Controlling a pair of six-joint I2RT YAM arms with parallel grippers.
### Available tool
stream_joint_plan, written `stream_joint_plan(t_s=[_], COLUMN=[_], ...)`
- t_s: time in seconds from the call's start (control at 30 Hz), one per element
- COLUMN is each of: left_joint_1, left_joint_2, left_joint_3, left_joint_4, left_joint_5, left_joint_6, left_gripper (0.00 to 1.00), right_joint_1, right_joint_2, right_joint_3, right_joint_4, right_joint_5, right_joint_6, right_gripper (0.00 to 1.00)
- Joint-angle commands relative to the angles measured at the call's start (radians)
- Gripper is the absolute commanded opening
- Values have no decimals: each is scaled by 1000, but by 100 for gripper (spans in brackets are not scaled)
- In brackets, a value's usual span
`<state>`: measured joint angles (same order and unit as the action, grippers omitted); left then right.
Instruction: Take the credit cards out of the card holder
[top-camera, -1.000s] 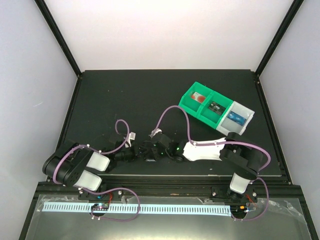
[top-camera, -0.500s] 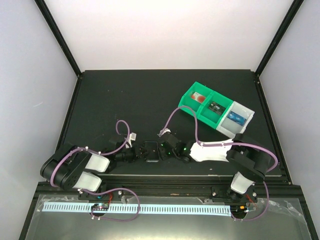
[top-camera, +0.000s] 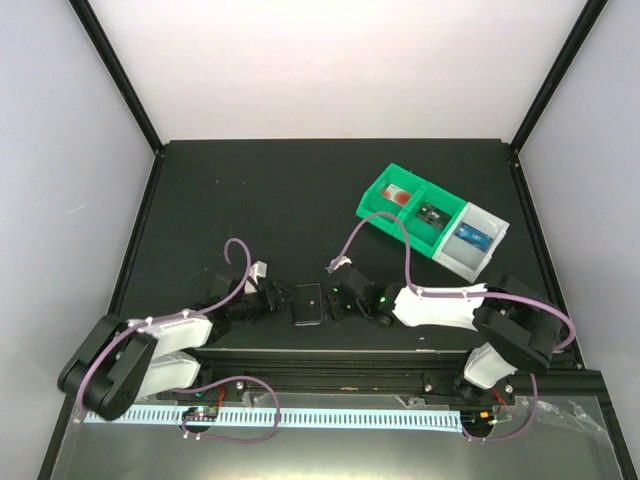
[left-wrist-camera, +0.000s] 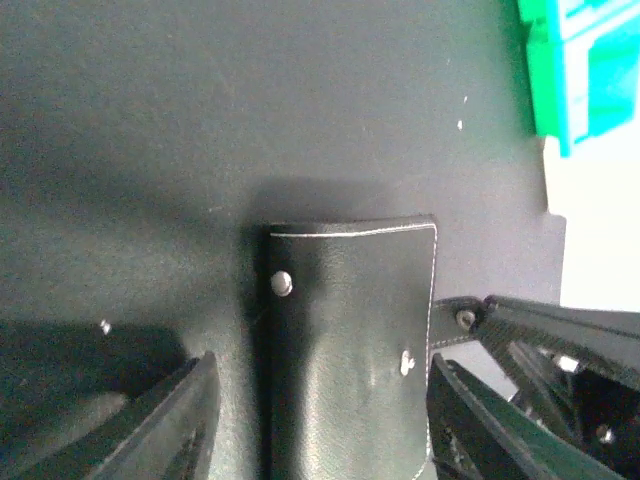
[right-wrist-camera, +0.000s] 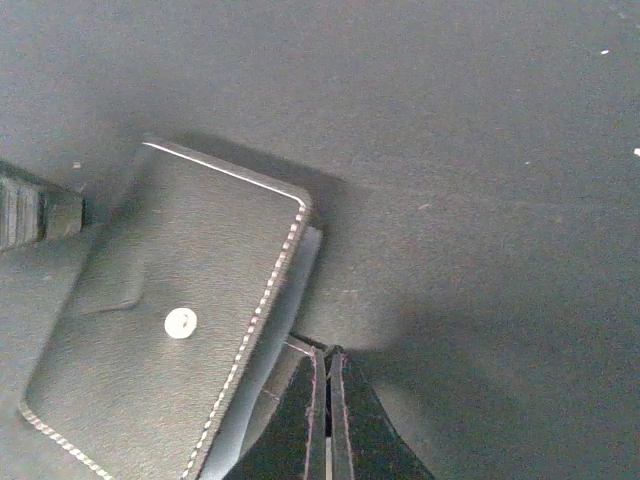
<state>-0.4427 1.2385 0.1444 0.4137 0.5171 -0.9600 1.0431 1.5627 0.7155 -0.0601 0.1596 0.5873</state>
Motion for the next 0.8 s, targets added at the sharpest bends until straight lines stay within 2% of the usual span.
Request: stream_joint_plan(t_s=[0.0,0.07,0.1,0.23,0.37,0.6,0.77], left_joint_1=[2,2,2,1,2,2,3], left_joint_2=[-172,-251,-290,-414,-453,-418,-385], left_joint_3=[87,130,147,180,159,171,167], left_joint_4=[-407,-526,-581,-647,-599,-594,-589], left_joint_5=[-178,-222,-237,-218,-105,17,40], left_joint_6=[95,133,148,187,181,217,239], left_gripper=[63,67,73,80,81,77,74], right_joint_1=[-3,-4,-3,-2,-3,-3,-4], right_joint_2=[-63,-84,-93,-135,-171,-212,-210], right_joint_3=[-13,-9,-8,-7,-1,0,-15], right_joint_4=[15,9,15,90,138,180,195], right_joint_5=[-47,-67,-87,-204,-247,-246,-234], right_joint_6=[25,20,14,45,76,80,82], right_gripper=[1,1,1,1,1,1,1])
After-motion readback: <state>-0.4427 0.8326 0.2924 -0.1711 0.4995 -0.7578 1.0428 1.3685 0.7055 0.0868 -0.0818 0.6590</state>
